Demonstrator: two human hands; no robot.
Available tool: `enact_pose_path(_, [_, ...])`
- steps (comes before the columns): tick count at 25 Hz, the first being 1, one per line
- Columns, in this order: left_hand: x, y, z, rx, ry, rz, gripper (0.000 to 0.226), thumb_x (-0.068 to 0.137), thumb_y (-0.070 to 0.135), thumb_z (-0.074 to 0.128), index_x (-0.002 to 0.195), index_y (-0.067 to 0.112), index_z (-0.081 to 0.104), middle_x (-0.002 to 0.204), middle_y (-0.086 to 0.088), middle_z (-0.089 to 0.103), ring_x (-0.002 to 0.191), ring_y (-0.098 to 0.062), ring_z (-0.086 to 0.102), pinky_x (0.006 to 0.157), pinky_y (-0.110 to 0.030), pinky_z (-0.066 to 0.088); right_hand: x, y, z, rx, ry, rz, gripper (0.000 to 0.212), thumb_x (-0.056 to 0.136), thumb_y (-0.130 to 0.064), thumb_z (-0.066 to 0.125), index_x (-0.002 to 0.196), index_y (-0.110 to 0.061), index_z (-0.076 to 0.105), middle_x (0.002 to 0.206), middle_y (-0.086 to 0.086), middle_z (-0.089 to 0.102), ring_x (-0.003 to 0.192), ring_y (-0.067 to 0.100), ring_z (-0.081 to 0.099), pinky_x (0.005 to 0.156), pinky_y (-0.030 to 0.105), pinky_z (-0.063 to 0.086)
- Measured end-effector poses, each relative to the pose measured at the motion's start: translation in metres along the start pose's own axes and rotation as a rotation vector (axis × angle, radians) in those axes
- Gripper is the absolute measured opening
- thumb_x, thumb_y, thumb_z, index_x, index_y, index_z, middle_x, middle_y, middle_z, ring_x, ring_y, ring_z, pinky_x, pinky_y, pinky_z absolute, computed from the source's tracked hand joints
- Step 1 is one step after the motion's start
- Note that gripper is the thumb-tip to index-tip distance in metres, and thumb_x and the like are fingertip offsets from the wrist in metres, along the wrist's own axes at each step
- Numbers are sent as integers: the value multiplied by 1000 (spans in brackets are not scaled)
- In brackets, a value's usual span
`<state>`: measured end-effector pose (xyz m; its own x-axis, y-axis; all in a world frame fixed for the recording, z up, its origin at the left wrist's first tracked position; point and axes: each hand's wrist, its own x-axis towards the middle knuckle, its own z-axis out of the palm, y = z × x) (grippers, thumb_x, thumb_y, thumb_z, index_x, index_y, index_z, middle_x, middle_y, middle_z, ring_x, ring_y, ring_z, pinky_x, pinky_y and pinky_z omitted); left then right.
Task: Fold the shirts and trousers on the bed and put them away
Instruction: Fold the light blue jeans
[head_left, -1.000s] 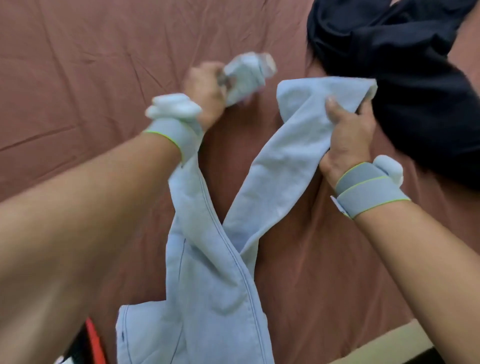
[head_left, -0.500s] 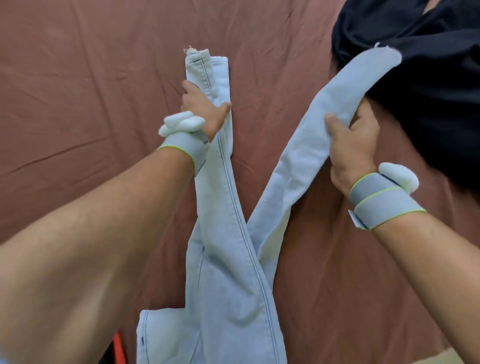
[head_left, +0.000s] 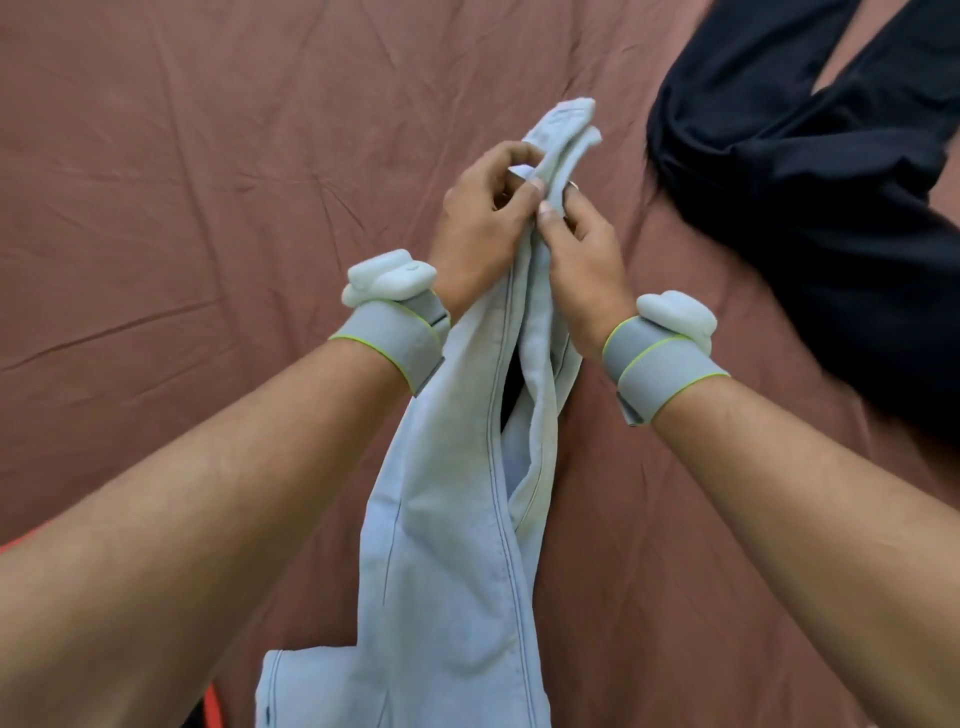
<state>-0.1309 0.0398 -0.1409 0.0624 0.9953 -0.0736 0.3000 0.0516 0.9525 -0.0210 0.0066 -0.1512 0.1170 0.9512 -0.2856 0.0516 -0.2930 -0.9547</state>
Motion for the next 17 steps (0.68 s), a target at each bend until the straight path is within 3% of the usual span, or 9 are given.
enact_pose_path(4, [-5,-2,4,-50,-219,26,23,85,13,54,105,19,65,78,-16,67,72,-17,58,75,-43,51,9,-12,-1,309,90,113,19,83,-30,65,94,-14,63,94,12,69,91,25,68,90,50,54])
enact_pose_path(5, [-6,-2,1,-60,-211,41,26,83,10,56,106,18,64,81,-13,68,76,-15,60,80,-43,52,13,-13,-3,314,134,118,19,82,-26,65,94,-12,61,95,13,70,91,28,68,89,51,54])
enact_pose_path(7, [-5,-7,-10,-73,-3,30,31,82,10,62,113,12,62,96,0,67,89,-8,60,89,-32,51,19,-21,-4,259,199,85,24,80,-17,61,102,-9,61,101,14,71,96,31,68,90,53,53])
enact_pose_path(9, [-9,-14,-29,-105,140,-228,53,80,39,68,125,14,55,116,6,60,110,-10,56,97,-29,47,26,-39,-7,317,150,15,34,83,-6,58,117,-2,57,109,16,68,101,32,66,93,54,51])
enact_pose_path(10, [-13,-10,-36,-194,54,-428,65,78,58,65,129,19,53,122,7,59,118,-13,55,96,-31,47,30,-55,-11,411,79,-16,36,85,2,55,121,1,53,112,19,66,102,34,65,93,56,51])
enact_pose_path(12, [-16,0,-40,-452,-286,-631,60,91,69,42,126,24,61,116,6,68,112,-15,64,85,-31,54,40,-89,-14,639,-80,-31,32,88,10,50,120,6,51,116,26,62,106,43,62,92,59,50])
enact_pose_path(13, [-11,7,-38,-555,-343,-634,58,98,63,30,114,23,70,104,4,73,99,-14,69,78,-28,56,45,-104,-15,687,-137,-5,31,87,10,49,117,8,52,117,29,60,108,46,60,91,59,51])
enact_pose_path(15, [-1,22,-35,-591,-370,-565,60,105,45,27,92,18,79,88,0,75,81,-13,72,72,-26,57,48,-121,-18,691,-170,56,32,81,9,50,111,12,55,111,30,60,101,46,61,84,54,55])
enact_pose_path(17, [20,32,-33,-558,-301,-413,40,106,28,41,108,4,72,94,-8,74,83,-19,71,78,-32,58,61,-125,-27,630,1,-5,22,77,13,52,98,8,57,94,24,64,85,41,63,75,52,57])
